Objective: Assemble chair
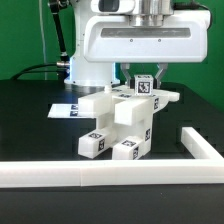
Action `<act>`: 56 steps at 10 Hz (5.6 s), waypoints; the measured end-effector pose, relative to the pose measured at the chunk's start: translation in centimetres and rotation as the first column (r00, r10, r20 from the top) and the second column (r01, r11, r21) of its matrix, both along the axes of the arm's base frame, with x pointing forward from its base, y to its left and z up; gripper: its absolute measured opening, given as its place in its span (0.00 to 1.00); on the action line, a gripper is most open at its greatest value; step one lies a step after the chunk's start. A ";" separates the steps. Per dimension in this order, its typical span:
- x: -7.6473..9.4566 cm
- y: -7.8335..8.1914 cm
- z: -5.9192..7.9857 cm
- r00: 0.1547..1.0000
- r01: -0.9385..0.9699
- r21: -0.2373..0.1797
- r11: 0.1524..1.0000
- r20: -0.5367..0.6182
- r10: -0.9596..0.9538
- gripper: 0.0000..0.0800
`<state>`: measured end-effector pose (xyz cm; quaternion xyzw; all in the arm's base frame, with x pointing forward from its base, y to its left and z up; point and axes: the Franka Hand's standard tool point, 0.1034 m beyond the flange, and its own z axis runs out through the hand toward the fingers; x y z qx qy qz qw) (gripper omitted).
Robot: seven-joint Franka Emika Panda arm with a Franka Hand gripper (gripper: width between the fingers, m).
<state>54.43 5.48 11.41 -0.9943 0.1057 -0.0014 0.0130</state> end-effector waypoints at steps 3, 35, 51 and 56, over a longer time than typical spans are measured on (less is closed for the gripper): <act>0.0 0.0 0.0 0.980 0.198 0.001 0.980 -0.005 -0.198 0.34; 0.1 -0.4 0.3 0.888 -0.460 -0.019 0.888 0.016 0.460 0.36; 0.3 -0.3 0.2 0.880 0.474 0.006 0.880 0.007 -0.474 0.36; 0.3 -0.2 0.2 0.644 0.765 0.014 0.644 -0.016 -0.765 0.36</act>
Offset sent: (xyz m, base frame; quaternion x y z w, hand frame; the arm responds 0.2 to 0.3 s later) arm 0.0000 0.0000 0.0000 0.0000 0.0000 0.1938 0.9810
